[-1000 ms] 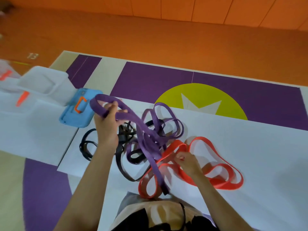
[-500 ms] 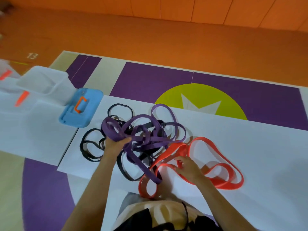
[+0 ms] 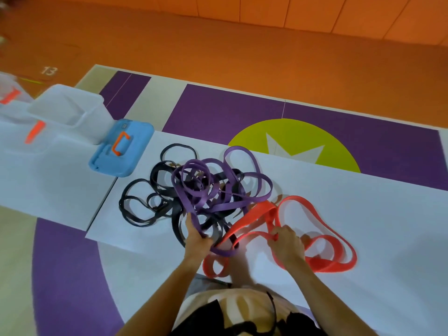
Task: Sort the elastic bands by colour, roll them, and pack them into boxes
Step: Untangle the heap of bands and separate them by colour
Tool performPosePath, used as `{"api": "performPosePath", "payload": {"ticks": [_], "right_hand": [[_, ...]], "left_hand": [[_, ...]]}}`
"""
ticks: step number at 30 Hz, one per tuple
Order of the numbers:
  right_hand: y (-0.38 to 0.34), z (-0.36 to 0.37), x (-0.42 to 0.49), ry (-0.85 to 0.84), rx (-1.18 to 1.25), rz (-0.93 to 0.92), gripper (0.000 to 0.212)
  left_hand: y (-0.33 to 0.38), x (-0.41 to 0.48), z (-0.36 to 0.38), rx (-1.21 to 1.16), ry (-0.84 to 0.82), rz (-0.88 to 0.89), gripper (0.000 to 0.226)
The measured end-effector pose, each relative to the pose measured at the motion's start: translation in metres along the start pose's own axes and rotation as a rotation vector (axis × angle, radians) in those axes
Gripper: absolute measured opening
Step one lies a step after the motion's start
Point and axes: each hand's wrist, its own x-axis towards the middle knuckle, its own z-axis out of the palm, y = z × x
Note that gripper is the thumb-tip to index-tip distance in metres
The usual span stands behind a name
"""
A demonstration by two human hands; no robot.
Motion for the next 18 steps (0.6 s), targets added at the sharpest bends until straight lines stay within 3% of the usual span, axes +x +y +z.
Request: {"api": "performPosePath", "payload": {"ticks": [3, 5, 7, 9, 12, 15, 18], "right_hand": [[-0.007, 0.0, -0.003, 0.085, -0.163, -0.011, 0.029], [-0.022, 0.002, -0.001, 0.151, -0.227, -0.165, 0.043], [-0.042, 0.006, 0.004, 0.105, -0.226, -0.381, 0.059], [-0.063, 0.015, 0.006, -0.03, -0.278, -0.519, 0.067], [-0.081, 0.033, 0.003, -0.114, -0.387, -0.474, 0.058], [-0.083, 0.033, 0.011, -0.008, -0.375, -0.372, 0.038], [-0.066, 0.023, 0.024, 0.157, -0.166, -0.301, 0.022]], "left_hand": [[-0.002, -0.002, -0.016, 0.045, -0.007, 0.084, 0.089], [-0.004, -0.004, -0.02, 0.234, -0.062, 0.088, 0.064], [-0.005, -0.005, -0.021, 0.332, -0.138, 0.07, 0.043], [-0.005, -0.007, -0.021, 0.38, -0.169, 0.063, 0.039], [-0.009, -0.013, -0.025, 0.471, -0.198, 0.104, 0.045], [-0.025, -0.02, -0.038, 0.496, -0.162, 0.054, 0.066], [-0.037, -0.021, -0.048, 0.513, -0.136, -0.006, 0.069]]}}
